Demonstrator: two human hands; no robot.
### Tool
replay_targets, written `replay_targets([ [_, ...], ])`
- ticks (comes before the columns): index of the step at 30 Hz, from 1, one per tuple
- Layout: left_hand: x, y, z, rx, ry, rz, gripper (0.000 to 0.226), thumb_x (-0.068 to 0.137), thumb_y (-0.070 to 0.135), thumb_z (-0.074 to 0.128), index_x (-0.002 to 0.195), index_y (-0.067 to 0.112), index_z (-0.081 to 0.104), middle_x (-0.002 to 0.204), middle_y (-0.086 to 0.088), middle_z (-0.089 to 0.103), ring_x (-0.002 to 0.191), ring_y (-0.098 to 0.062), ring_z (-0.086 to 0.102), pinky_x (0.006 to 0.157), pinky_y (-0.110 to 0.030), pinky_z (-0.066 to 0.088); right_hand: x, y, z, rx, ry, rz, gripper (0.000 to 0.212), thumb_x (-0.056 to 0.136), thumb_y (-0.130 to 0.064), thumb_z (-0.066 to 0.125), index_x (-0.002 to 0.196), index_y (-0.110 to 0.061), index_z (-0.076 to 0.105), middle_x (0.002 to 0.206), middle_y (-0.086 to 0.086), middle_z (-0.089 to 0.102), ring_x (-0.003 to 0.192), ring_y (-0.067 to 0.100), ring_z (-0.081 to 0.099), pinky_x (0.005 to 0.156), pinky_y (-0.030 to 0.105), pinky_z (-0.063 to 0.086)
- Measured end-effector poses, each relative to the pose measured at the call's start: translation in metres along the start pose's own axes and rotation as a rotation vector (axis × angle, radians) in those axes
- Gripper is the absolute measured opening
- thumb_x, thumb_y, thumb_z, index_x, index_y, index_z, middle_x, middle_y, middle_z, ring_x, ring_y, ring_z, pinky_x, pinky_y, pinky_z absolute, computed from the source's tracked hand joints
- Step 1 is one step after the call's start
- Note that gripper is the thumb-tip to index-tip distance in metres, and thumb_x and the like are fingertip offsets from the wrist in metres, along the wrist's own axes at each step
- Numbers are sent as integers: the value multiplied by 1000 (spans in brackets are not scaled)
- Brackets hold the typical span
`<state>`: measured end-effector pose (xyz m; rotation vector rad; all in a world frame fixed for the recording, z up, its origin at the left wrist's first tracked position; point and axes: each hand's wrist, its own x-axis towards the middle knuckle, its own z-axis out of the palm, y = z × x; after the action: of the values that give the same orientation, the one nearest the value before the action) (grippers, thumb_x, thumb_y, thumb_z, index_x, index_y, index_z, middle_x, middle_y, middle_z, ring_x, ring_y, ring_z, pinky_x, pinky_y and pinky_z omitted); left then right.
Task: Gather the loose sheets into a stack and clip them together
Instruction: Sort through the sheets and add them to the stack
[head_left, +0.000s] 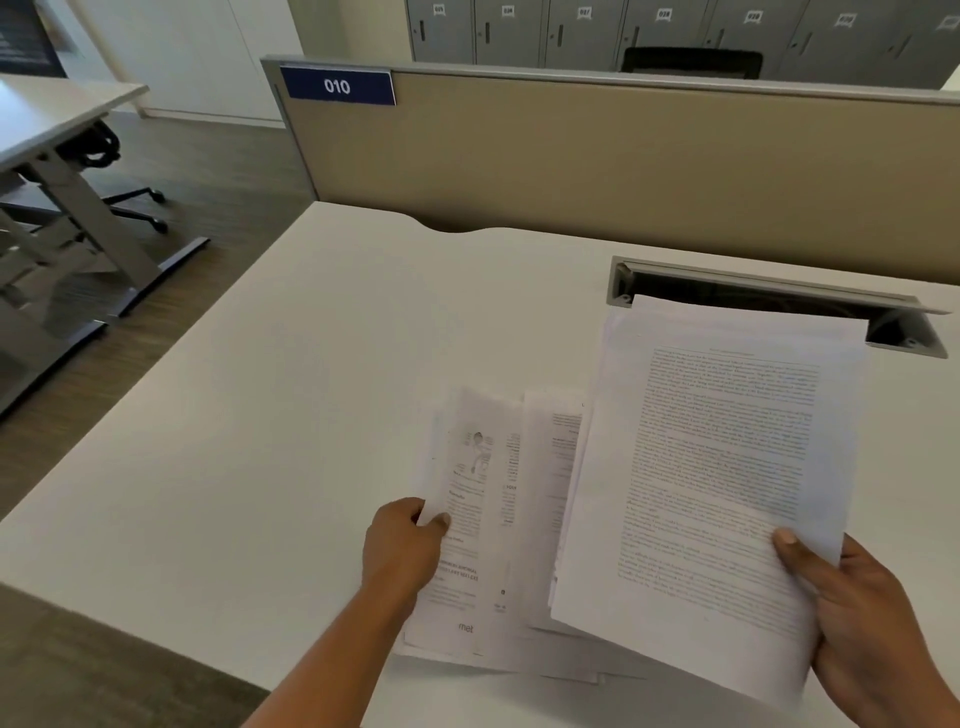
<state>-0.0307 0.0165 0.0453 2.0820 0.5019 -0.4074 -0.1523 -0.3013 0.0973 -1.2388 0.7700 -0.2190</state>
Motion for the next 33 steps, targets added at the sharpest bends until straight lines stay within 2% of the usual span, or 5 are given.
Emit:
replay_targets([
  [4,-7,4,1,-171,-29,33,19,87,18,77,80,4,67,81,-6,79,72,-24,77,65,-42,65,-2,3,1,-12,-10,-8,18,93,-4,57,98,-14,71,86,-4,80,70,12,75,57,27,61],
  [8,-13,9,0,-255,-32,114,28,98,26,62,81,5,69,81,-11,78,75,-30,75,62,-33,59,-4,2,2,-12,-13,-12,18,92,-5,58,101,-14,71,90,-2,80,72,14,76,66,32,62],
  [15,-11,9,-15,-25,67,328,15,100,26,56,96,24,71,87,9,76,78,-10,73,67,-26,57,-3,1,5,-23,7,-19,17,92,-3,58,98,-13,70,80,-5,79,66,12,75,55,24,60],
  [25,6,-12,-4,60,-53,147,17,93,25,68,110,23,68,102,9,76,87,-12,74,70,-27,59,1,6,6,-31,-5,-10,17,92,-5,60,100,-14,71,84,-5,80,68,12,75,55,24,60],
  [33,5,6,-33,-16,90,280,12,97,23,63,93,31,71,80,7,76,70,-12,74,61,-30,59,5,2,5,-43,6,-22,16,92,-4,59,100,-13,70,82,-6,79,66,11,75,55,24,60],
])
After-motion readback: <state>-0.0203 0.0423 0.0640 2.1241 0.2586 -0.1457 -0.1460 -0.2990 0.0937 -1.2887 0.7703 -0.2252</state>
